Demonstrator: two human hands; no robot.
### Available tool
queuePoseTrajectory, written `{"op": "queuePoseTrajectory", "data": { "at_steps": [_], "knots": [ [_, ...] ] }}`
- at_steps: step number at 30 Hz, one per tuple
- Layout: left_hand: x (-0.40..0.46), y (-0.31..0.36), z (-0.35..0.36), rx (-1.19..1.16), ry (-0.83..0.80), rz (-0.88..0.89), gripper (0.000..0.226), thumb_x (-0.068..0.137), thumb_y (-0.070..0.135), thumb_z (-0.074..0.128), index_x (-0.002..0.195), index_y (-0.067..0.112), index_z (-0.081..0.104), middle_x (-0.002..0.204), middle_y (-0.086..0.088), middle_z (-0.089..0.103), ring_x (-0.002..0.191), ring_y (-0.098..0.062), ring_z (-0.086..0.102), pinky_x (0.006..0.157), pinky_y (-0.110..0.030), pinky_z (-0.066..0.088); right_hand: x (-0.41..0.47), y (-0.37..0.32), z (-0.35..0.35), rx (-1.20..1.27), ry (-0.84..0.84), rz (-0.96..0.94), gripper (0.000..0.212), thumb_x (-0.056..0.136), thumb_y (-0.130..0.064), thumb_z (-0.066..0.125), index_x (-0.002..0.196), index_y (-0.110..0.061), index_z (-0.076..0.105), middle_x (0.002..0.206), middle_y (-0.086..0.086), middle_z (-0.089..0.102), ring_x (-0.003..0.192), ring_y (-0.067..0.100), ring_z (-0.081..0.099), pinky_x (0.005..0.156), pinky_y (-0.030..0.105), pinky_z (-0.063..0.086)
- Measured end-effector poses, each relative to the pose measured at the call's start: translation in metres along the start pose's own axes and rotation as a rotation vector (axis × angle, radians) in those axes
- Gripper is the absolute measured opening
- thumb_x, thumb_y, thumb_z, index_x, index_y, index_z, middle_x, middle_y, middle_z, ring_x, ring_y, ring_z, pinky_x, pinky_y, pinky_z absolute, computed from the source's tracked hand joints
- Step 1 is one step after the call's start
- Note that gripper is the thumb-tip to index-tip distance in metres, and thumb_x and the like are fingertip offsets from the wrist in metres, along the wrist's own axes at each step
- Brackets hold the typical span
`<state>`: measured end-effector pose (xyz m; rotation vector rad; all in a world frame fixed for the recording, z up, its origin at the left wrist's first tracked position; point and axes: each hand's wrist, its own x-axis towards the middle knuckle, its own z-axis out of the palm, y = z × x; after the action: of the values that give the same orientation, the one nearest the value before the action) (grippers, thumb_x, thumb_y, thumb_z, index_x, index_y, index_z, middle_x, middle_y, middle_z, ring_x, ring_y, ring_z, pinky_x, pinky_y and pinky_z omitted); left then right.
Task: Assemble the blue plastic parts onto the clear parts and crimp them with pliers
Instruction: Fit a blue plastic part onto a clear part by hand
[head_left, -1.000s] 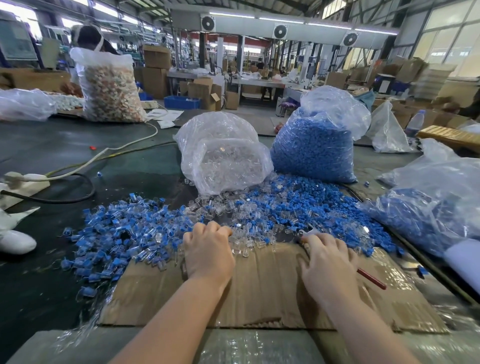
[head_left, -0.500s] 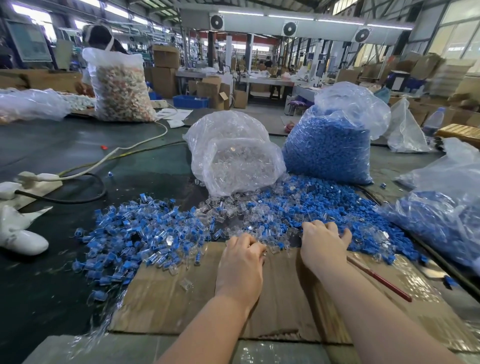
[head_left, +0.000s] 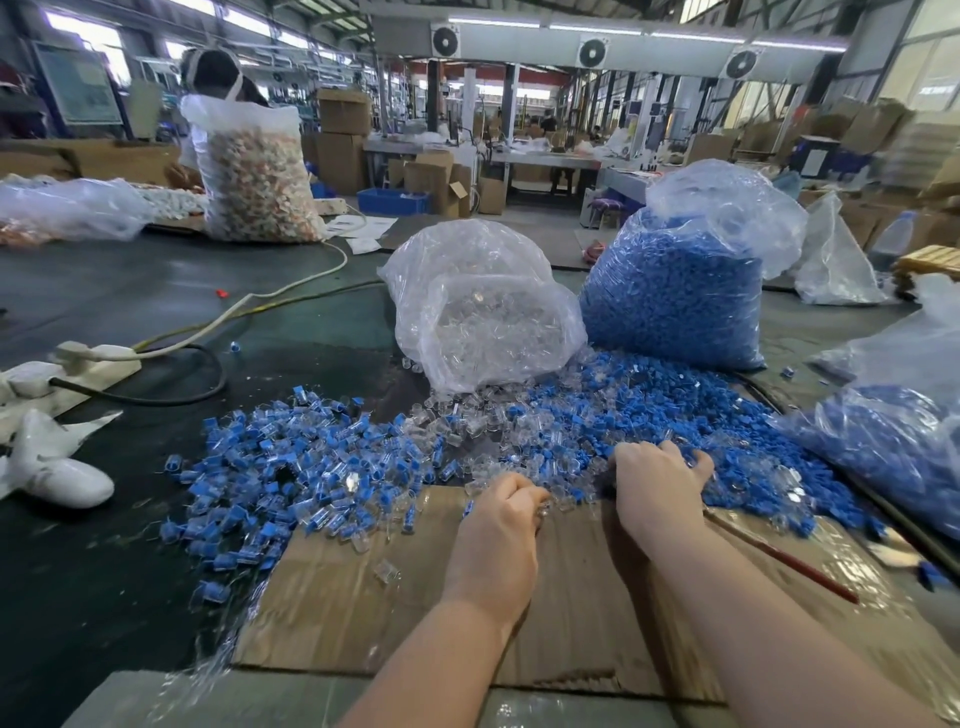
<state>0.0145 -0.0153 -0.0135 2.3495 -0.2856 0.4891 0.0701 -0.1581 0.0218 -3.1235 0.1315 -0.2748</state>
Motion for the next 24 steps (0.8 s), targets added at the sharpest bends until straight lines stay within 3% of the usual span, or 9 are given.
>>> {"op": "queuePoseTrajectory", "data": {
  "at_steps": [6, 9, 12, 19, 24],
  "knots": [
    [-0.001, -0.001, 0.000, -0.030, 0.006, -0.008, 0.030, 0.092, 0.010, 0.053, 0.122, 0.012, 0.057, 0.115, 0.007, 0.054, 0.092, -0.001, 0.053, 0.086, -0.007, 0.040, -0.011, 0.003, 0.005, 0.051, 0.121, -0.036, 0.029, 0.088, -0.005, 0.046, 0.095, -0.029, 0.060, 0.093, -0.008, 0.060, 0.104, 0.017, 0.047, 0.106, 0.048, 0.015],
    [-0.001, -0.001, -0.001, -0.045, 0.017, -0.010, 0.025, 0.091, 0.016, 0.055, 0.116, 0.014, 0.061, 0.110, 0.009, 0.055, 0.090, 0.001, 0.052, 0.085, -0.005, 0.040, -0.021, 0.001, 0.005, 0.127, 0.180, -0.066, 0.021, 0.093, -0.017, 0.048, 0.097, -0.033, 0.061, 0.097, -0.011, 0.061, 0.103, 0.014, 0.047, 0.102, 0.040, 0.017],
    [-0.001, 0.001, -0.004, -0.047, 0.029, -0.023, 0.019, 0.090, 0.020, 0.058, 0.107, 0.015, 0.065, 0.100, 0.009, 0.058, 0.087, -0.001, 0.053, 0.084, -0.009, 0.042, -0.033, -0.002, 0.006, 0.176, 0.198, -0.101, 0.021, 0.094, -0.017, 0.047, 0.098, -0.033, 0.060, 0.098, -0.013, 0.061, 0.099, 0.013, 0.047, 0.095, 0.034, 0.017],
    [-0.004, 0.004, -0.009, -0.112, 0.056, -0.034, 0.014, 0.085, 0.015, 0.065, 0.098, 0.016, 0.069, 0.093, 0.014, 0.057, 0.087, 0.000, 0.053, 0.079, 0.000, 0.037, -0.060, 0.000, 0.010, 0.280, 0.171, -0.106, 0.017, 0.095, -0.027, 0.047, 0.103, -0.036, 0.059, 0.100, -0.016, 0.061, 0.104, 0.010, 0.047, 0.090, 0.030, 0.019],
    [-0.005, 0.005, -0.011, -0.158, 0.054, -0.034, 0.015, 0.081, 0.011, 0.069, 0.095, 0.015, 0.069, 0.088, 0.016, 0.056, 0.081, 0.003, 0.055, 0.076, 0.000, 0.040, -0.070, 0.002, 0.013, 0.421, 0.213, -0.066, 0.005, 0.090, -0.030, 0.058, 0.088, -0.027, 0.062, 0.087, -0.012, 0.063, 0.093, 0.015, 0.050, 0.089, 0.033, 0.030]
  ]
}}
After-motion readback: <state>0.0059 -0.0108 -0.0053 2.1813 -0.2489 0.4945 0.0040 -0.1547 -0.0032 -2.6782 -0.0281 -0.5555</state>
